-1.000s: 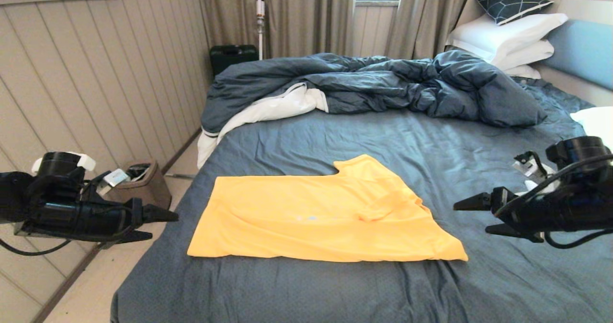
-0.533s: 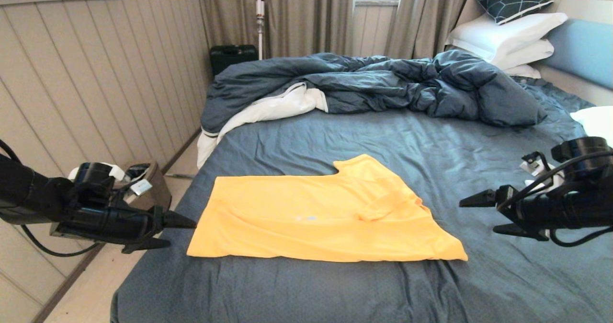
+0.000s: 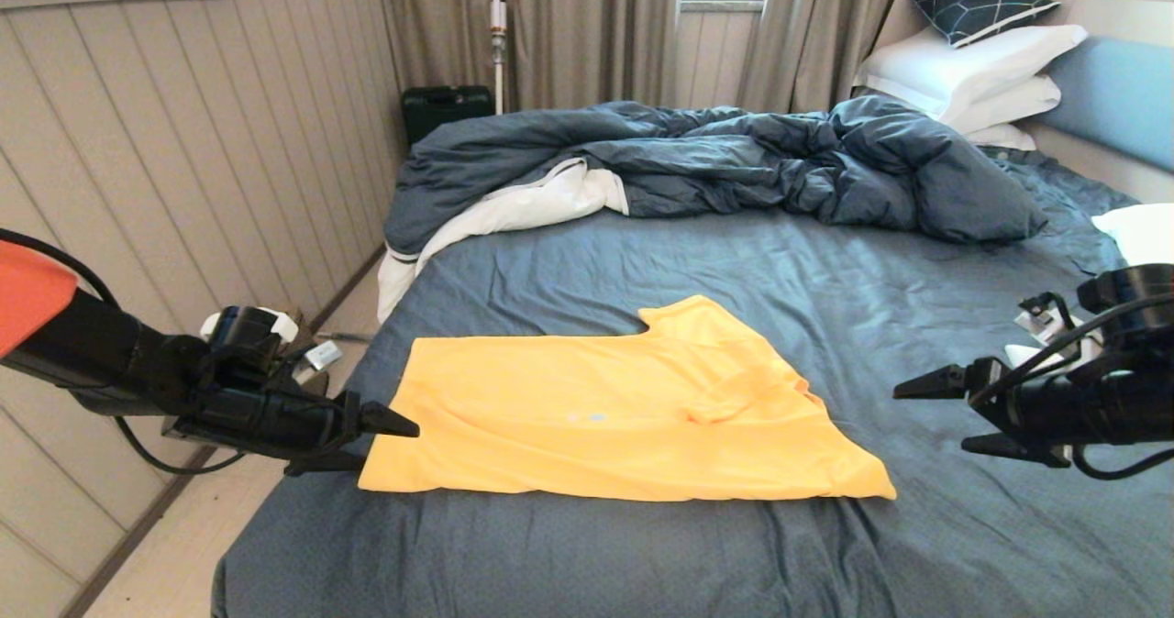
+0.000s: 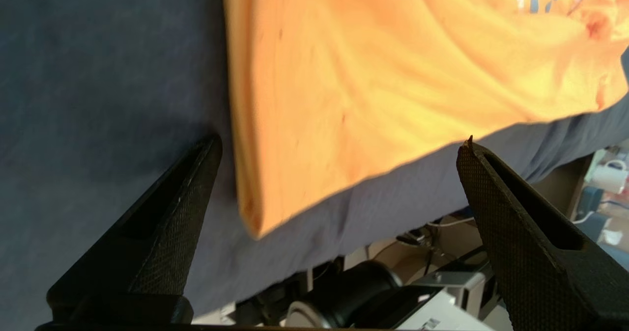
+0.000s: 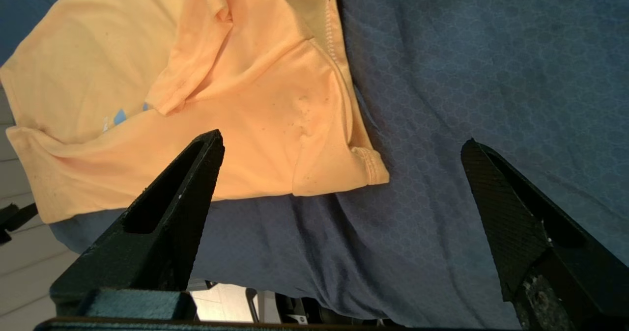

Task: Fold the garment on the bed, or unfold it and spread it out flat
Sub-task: Fold the yellow T-shirt

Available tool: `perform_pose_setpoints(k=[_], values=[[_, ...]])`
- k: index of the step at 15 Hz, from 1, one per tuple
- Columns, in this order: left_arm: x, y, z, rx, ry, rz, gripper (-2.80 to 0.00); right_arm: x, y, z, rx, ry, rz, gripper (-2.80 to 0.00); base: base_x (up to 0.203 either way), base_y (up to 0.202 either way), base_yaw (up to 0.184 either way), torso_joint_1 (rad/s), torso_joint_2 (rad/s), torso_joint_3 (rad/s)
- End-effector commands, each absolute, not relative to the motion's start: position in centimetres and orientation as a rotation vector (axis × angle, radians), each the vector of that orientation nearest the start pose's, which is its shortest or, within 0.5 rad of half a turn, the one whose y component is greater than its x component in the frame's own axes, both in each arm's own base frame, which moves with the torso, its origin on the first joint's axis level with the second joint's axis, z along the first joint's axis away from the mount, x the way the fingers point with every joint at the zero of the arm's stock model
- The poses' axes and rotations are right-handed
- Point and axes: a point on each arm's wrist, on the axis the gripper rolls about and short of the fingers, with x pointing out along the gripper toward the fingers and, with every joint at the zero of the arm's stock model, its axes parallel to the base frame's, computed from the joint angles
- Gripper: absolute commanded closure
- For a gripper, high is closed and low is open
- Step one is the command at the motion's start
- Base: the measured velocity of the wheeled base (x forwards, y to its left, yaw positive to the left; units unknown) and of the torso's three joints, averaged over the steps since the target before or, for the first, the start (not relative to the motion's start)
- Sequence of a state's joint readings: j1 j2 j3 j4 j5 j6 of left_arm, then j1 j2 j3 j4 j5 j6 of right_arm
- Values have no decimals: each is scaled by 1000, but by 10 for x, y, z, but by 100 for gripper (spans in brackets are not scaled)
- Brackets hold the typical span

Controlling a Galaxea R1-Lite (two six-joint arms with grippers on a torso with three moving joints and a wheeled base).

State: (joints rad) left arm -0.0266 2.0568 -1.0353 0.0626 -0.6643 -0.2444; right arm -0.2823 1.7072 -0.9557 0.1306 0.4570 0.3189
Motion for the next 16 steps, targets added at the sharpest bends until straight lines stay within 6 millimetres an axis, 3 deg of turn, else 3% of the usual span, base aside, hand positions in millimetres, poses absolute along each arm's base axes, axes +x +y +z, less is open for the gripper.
perform_pose_setpoints(k=[1, 7, 8, 13, 16], values=[[348, -31, 63, -562, 1143, -506, -280, 274, -70, 157, 618, 845, 34, -280, 0, 0, 0, 0, 0, 0], [351, -33, 59, -549, 1151, -509, -280, 275, -70, 156, 615, 843, 34, -280, 0, 0, 0, 0, 0, 0], [351, -33, 60, -549, 1148, -510, 0, 275, -70, 157, 615, 842, 35, -280, 0, 0, 0, 0, 0, 0], [353, -33, 60, -553, 1144, -509, 0, 278, -68, 154, 606, 850, 46, -280, 0, 0, 0, 0, 0, 0], [355, -34, 63, -551, 1135, -514, 0, 285, -68, 142, 588, 889, 57, -280, 0, 0, 0, 0, 0, 0]])
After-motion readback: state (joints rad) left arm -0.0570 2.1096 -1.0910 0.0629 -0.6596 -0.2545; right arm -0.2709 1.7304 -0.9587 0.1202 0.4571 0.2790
